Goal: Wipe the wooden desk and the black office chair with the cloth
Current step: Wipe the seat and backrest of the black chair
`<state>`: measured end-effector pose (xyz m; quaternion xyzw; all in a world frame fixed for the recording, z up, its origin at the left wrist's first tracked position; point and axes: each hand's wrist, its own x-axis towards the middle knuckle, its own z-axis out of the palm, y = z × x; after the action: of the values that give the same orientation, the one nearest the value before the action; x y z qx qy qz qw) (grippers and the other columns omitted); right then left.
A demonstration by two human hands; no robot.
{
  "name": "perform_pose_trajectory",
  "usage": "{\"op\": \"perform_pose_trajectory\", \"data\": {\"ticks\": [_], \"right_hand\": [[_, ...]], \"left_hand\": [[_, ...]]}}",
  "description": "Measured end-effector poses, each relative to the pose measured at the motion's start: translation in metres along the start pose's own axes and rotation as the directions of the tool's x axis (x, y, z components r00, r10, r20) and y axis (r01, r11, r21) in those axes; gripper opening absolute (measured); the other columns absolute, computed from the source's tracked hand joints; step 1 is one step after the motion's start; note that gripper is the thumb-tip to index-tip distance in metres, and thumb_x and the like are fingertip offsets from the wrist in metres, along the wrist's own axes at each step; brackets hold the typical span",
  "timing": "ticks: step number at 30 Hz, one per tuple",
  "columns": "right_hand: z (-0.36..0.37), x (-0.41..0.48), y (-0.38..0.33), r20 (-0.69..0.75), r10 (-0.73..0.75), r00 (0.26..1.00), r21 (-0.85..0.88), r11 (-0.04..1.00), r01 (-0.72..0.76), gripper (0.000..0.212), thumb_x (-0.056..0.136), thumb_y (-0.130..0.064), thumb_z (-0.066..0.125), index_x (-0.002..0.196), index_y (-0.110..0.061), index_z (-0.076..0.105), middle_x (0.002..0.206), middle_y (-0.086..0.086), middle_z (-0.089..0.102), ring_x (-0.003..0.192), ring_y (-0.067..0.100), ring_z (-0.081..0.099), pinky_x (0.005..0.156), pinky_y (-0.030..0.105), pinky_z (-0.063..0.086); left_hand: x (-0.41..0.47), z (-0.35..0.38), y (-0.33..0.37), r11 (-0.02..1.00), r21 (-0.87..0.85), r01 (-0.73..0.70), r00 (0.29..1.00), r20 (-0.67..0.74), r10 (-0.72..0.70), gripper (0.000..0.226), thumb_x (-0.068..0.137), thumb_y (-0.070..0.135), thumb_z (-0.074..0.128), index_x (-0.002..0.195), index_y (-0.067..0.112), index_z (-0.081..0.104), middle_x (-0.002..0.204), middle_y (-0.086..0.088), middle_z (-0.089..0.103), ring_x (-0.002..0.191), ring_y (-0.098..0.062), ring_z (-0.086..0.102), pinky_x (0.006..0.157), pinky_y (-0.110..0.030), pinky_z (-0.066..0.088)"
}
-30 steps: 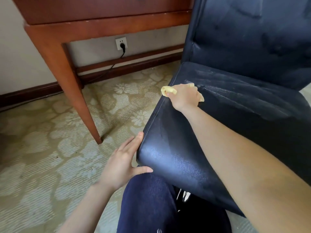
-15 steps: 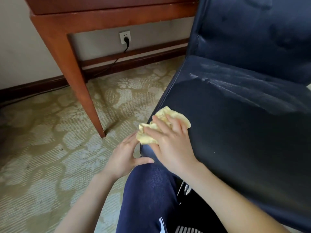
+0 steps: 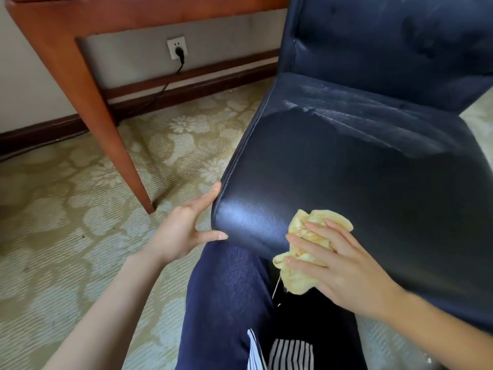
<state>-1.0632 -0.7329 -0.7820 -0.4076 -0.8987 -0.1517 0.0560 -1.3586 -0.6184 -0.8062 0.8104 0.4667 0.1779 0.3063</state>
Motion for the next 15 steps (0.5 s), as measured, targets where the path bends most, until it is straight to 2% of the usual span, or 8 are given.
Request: {"op": "perform_pose_trajectory", "data": {"ticks": [2,4,7,9,12,15], "right_hand": [[0.002,0.017,0.001,-0.002,-0.065,0.998,0.014,0.998,0.065,0.036,0.076,-0.021,0.063,0.111,-0.030,0.069,0.131,-0.002,0.058,0.124,0.030,0.043,0.104,0.050,0.032],[0.005,0.041,-0.003,-0.009,-0.137,0.990,0.010,0.990,0.138,0.030,0.083,-0.021,0.054,0.107,-0.030,0.070,0.130,-0.003,0.059,0.123,0.029,0.049,0.107,0.048,0.034],[0.010,0.087,-0.018,0.045,-0.234,0.971,0.001,0.972,0.235,0.023,0.082,-0.018,0.060,0.098,-0.029,0.072,0.126,-0.003,0.061,0.123,0.027,0.051,0.108,0.046,0.035],[0.013,0.119,-0.032,0.133,-0.283,0.950,-0.046,0.956,0.291,0.024,0.083,-0.018,0.059,0.101,-0.029,0.071,0.126,-0.004,0.059,0.127,0.025,0.046,0.110,0.045,0.031],[0.017,0.148,-0.049,0.222,-0.284,0.933,-0.110,0.943,0.314,0.034,0.089,-0.017,0.040,0.104,-0.029,0.068,0.120,-0.005,0.059,0.123,0.023,0.044,0.112,0.043,0.025],[0.018,0.145,-0.048,0.154,-0.256,0.954,-0.094,0.958,0.272,0.051,0.088,-0.011,0.022,0.100,-0.027,0.069,0.114,-0.004,0.061,0.119,0.024,0.047,0.111,0.042,0.026]], "left_hand": [[0.001,-0.003,-0.001,1.000,0.005,0.001,0.999,0.039,-0.001,0.108,0.068,0.030,0.083,0.146,0.032,0.008,0.145,0.016,0.028,0.139,-0.005,0.026,0.109,-0.009,0.017],[0.001,-0.006,-0.004,1.000,0.013,0.010,0.996,0.087,-0.011,0.111,0.070,0.012,0.084,0.144,0.035,0.006,0.146,0.018,0.026,0.138,-0.001,0.023,0.105,-0.001,0.013],[0.002,-0.013,-0.006,0.997,0.067,0.022,0.987,0.158,-0.033,0.106,0.076,-0.009,0.069,0.144,0.041,0.005,0.149,0.021,0.022,0.140,0.000,0.020,0.102,0.002,0.012],[0.003,-0.019,-0.002,0.994,0.099,0.040,0.982,0.178,-0.057,0.102,0.076,-0.017,0.055,0.146,0.040,0.008,0.152,0.013,0.027,0.141,-0.006,0.025,0.102,-0.001,0.017],[0.005,-0.026,0.008,0.994,0.107,0.028,0.987,0.156,-0.044,0.093,0.073,-0.021,0.044,0.149,0.027,0.022,0.149,0.000,0.039,0.139,-0.014,0.033,0.104,-0.009,0.025],[0.003,-0.029,0.020,0.987,0.156,0.025,0.993,0.108,-0.043,0.080,0.078,-0.013,0.046,0.148,0.023,0.030,0.147,-0.003,0.041,0.139,-0.020,0.033,0.109,-0.022,0.027]]}}
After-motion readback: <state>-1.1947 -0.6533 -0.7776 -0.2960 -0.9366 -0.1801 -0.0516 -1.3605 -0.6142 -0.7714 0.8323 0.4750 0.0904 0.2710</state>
